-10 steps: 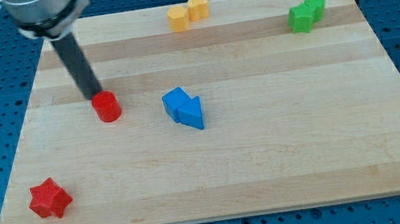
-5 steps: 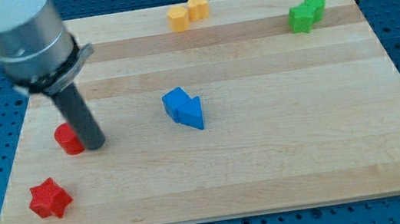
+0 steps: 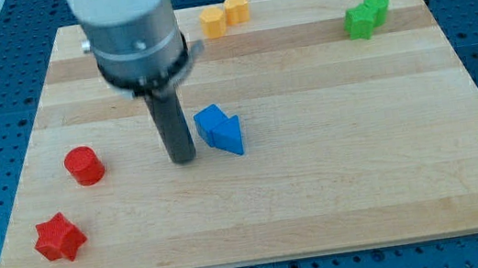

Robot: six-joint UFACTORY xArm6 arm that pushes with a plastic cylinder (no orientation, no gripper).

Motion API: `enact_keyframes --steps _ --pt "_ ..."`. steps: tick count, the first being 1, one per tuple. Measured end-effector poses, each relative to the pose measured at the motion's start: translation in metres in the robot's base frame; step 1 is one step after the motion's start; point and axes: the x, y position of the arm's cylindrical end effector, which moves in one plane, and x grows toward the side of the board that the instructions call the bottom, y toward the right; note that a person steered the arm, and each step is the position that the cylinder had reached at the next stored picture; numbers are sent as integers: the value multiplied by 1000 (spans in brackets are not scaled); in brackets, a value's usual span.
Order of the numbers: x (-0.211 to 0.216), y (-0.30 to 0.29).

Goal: Push the red circle close to the red star

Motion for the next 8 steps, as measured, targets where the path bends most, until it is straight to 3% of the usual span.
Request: enact_keyframes --steps 1,2,3,5,8 --pt "-70 -14" --pt "-106 -55" --pt "-62 -127" --pt "-40 -132" --pt "54 -132"
